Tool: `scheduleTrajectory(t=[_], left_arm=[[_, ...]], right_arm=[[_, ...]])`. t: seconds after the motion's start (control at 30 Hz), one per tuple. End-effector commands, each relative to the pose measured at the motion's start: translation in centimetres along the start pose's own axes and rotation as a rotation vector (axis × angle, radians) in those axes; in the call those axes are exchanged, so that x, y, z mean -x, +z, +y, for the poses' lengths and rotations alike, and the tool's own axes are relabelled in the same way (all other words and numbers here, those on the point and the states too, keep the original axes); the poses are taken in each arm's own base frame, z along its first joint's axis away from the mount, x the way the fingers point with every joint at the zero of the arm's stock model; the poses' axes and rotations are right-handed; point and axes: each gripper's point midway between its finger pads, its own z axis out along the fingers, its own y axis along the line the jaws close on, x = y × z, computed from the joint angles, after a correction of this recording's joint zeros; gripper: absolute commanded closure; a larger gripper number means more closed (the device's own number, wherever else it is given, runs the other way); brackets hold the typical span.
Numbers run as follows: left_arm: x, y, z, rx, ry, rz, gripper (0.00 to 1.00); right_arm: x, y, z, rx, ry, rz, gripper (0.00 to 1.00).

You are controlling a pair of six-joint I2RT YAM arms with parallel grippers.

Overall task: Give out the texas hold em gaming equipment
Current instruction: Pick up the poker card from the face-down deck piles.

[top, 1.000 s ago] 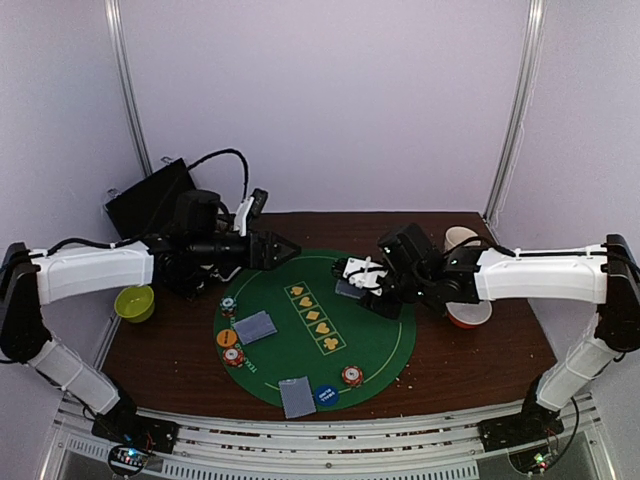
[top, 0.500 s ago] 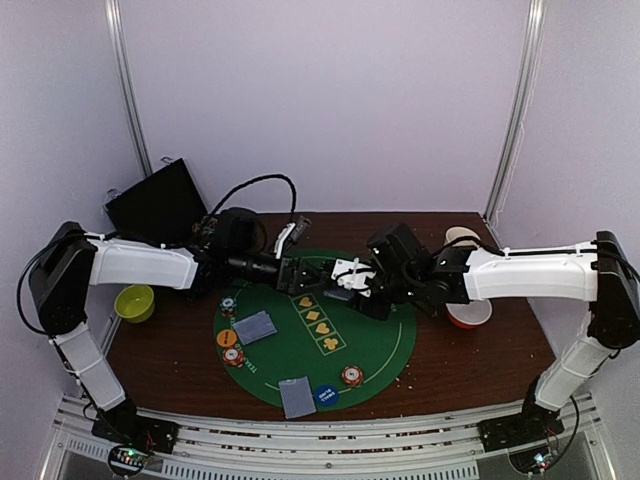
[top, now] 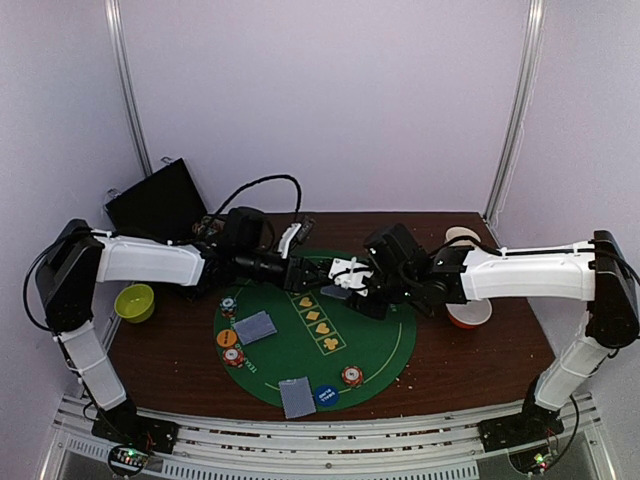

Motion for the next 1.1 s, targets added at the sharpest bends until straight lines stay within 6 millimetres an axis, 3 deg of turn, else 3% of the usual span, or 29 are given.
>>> scheduleTrajectory(t=[0.0, 0.2, 0.37, 0.47, 0.67, 0.83, 0.9, 1.07], left_arm=[[1.3, -1.5, 0.6, 0.096, 0.052, -0.045, 0.66], [1.2, -2.0, 0.3, 0.096, 0.069, -0.044, 0.80], [1.5, -2.5, -0.1, 0.100, 0.087, -0.048, 0.83], [1.5, -3.1, -0.1, 0.118, 0.097, -0.049, 0.99], [1.7, -5.0, -1.1, 0.084, 0.116, -0.047, 1.00], [1.6, -8.1, -1.6, 0.068, 0.172, -0.010, 1.00], [1.0, -9.6, -1.6, 0.091, 0.215, 0.043, 1.00], [-4.1, -12.2, -3.9, 0.035, 0.296, 0.269, 1.00]], right_arm=[[0.9, -0.4, -0.5, -0.024, 0.001, -0.023, 0.50], [0.7, -0.5, -0.5, -0.026, 0.001, -0.016, 0.50], [0.4, -0.5, -0.6, -0.034, -0.001, 0.000, 0.50], [0.1, -0.5, -0.7, -0.041, 0.000, 0.009, 0.50], [-0.6, -0.5, -1.1, -0.046, 0.014, 0.025, 0.50], [-1.6, -0.7, -1.9, -0.060, 0.029, 0.036, 0.50], [-2.2, -0.9, -2.4, -0.069, 0.038, 0.044, 0.50], [-3.2, -1.5, -3.2, -0.086, 0.043, 0.059, 0.50]])
